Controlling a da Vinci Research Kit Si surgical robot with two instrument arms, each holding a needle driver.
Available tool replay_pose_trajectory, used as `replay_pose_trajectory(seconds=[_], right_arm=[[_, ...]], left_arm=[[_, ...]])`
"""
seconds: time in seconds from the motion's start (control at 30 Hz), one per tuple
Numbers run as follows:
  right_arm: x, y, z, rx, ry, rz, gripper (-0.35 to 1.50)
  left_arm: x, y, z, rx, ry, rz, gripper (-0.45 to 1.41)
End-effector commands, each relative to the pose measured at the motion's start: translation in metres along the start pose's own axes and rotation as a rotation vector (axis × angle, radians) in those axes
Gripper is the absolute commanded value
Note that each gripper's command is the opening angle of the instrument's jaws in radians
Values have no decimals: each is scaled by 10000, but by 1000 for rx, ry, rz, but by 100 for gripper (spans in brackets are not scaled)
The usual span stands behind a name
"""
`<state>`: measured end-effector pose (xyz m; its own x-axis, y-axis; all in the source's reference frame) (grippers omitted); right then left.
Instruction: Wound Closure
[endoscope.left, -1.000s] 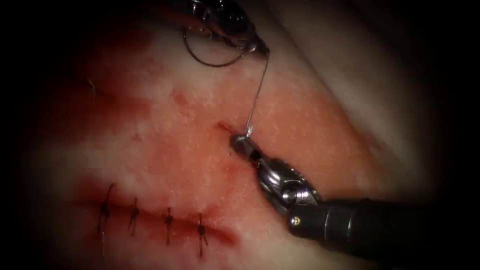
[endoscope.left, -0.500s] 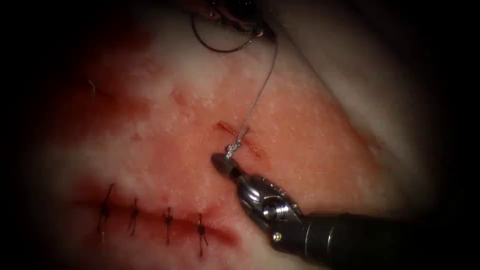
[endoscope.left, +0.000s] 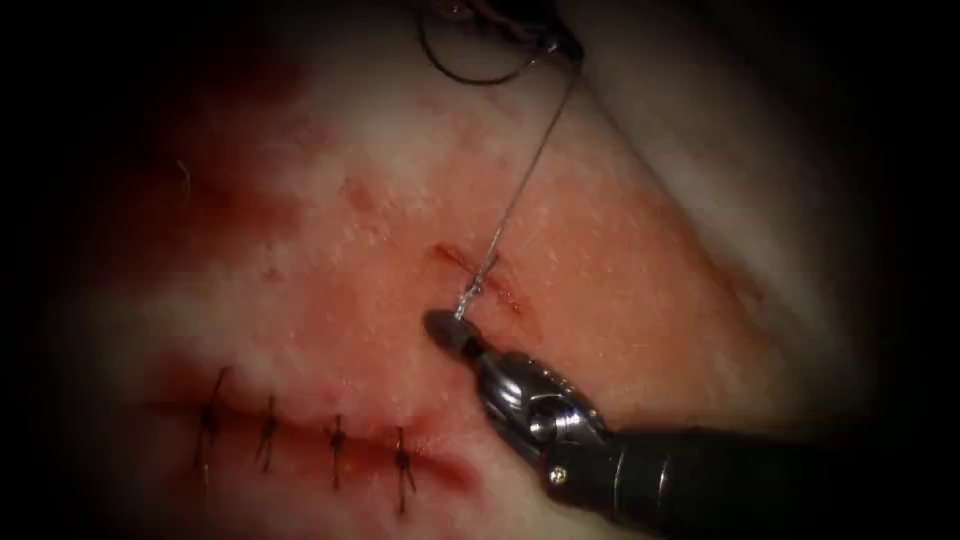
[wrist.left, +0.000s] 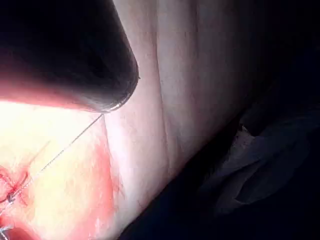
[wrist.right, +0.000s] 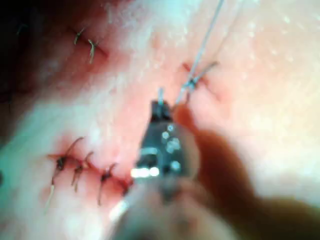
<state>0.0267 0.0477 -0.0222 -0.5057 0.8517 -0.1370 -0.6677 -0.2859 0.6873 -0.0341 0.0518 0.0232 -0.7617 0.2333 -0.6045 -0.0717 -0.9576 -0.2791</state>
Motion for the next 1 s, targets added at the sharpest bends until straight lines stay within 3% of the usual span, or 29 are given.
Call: replay_pose_trajectory(seconds=[0.03,0.33,1.0], right_arm=[[-5,2,5,-1,-1,1,-35],[-10,2,6,-7,-5,-1,-35],[-42,4,21,-25,-106,-48,-35]], left_arm=[[2,-4,9,5,1,-1,-35],[-16,-31,37,34,-1,-6,-35],[-14,-51,69,69,6,-11,-35]])
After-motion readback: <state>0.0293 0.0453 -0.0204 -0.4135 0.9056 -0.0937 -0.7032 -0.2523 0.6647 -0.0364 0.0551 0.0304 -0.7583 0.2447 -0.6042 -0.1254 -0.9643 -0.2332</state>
